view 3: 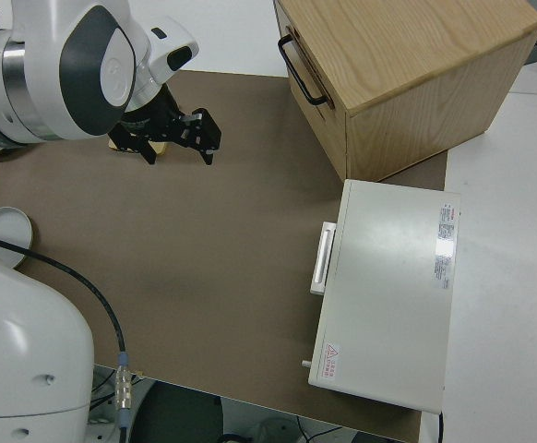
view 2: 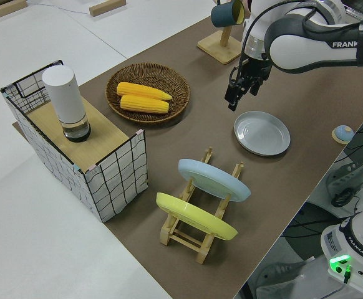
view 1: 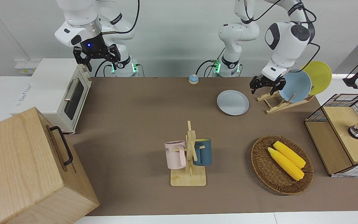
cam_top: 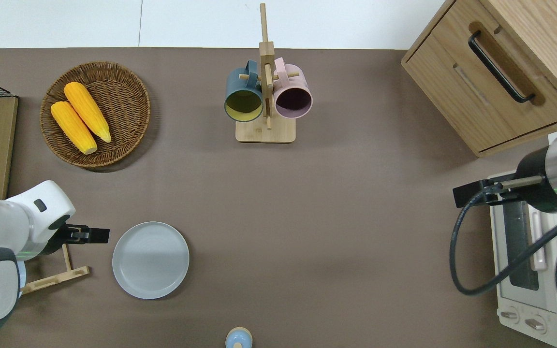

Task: Pick gray plate from table and place it on lower plate rack with left arm
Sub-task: 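Move the left gripper toward the edge of the gray plate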

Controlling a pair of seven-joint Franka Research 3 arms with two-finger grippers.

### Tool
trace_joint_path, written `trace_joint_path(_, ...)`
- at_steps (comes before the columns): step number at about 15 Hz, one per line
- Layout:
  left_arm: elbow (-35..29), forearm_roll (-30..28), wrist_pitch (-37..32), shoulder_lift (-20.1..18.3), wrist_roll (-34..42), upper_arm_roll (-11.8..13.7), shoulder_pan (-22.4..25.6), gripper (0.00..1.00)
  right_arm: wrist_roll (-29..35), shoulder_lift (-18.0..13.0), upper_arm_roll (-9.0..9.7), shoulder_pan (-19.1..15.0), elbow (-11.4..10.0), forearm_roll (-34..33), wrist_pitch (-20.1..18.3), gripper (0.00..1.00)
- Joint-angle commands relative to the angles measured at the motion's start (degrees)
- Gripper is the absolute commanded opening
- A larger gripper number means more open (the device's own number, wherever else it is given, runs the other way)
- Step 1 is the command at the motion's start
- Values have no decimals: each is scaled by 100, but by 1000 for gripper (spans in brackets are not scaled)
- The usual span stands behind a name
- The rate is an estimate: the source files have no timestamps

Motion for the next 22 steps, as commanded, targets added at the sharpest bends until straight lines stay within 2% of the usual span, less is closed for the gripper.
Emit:
trace_joint_path(1,-673,58,537,-302,18,2,26,993,-8,-14,32,-56,35,59,-75,987)
trace_joint_path(5,-1235,58,1293,-294,18,2,26,993,-8,-14,32,-56,35,59,-75,990)
trace_joint_path(15,-1808,58,2023,-127,53,-7,-9,993,-8,-14,32,-56,35,59,-75,987)
trace_joint_path(22,-2027,58,2770,286,53,-7,-53,993,-8,-14,32,-56,35,59,-75,990)
